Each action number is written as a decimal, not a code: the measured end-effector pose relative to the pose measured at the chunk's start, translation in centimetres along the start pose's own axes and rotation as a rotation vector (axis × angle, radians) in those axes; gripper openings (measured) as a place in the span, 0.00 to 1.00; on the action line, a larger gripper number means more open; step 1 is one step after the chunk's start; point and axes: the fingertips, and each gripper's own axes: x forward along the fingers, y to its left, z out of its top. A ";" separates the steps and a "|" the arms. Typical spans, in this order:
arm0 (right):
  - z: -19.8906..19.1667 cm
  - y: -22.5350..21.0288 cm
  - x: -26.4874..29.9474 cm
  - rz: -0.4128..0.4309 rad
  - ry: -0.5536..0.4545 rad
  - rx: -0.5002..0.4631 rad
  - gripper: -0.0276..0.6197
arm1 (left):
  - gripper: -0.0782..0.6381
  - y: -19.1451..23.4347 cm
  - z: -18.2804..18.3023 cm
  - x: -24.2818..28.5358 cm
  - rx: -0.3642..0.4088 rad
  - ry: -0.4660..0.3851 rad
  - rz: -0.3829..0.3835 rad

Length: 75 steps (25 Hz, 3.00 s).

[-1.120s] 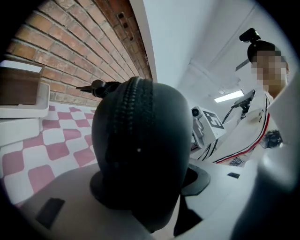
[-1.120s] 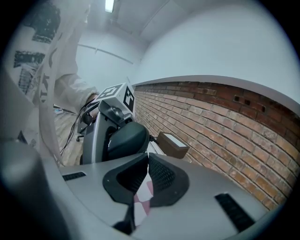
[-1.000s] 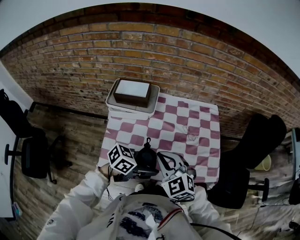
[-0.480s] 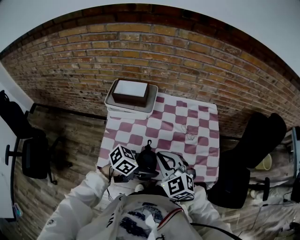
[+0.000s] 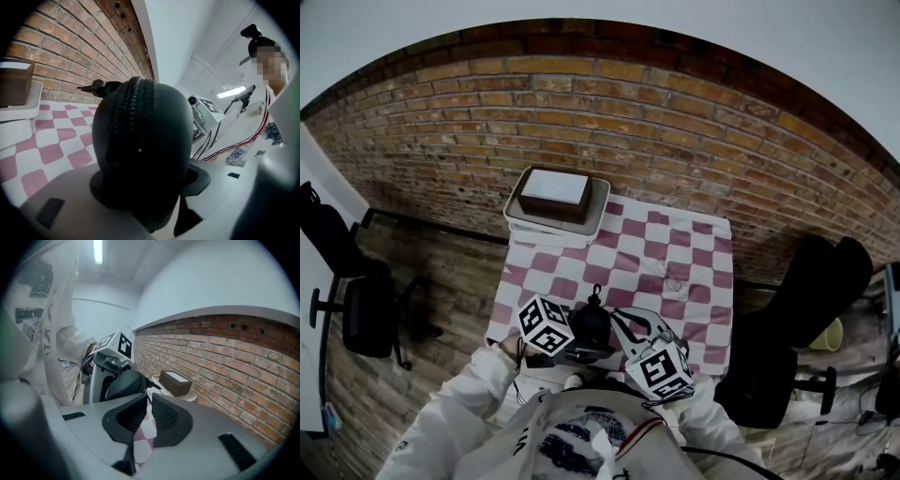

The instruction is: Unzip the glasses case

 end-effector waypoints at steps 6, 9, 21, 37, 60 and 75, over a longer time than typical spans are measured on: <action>-0.8 -2.6 -1.1 0.081 -0.017 0.095 0.09 | 0.46 0.9 2.0 1.9 0.013 -0.014 0.021; -0.7 -4.6 -2.0 0.090 -0.042 0.135 0.09 | 0.46 1.8 3.4 2.3 -0.004 -0.047 0.040; -0.5 -5.2 -4.0 0.310 -0.195 0.280 0.25 | 0.46 1.9 5.2 4.4 0.037 -0.061 0.091; 0.1 -6.1 -4.0 0.418 -0.240 0.454 0.47 | 0.46 0.4 7.0 7.3 0.167 -0.015 0.031; -1.2 -3.7 -2.7 0.421 -0.151 0.517 0.47 | 0.46 0.6 4.9 7.3 0.201 0.035 0.044; -1.4 -6.5 -3.9 0.373 -0.245 0.663 0.47 | 0.50 0.8 7.6 6.4 0.163 -0.287 0.100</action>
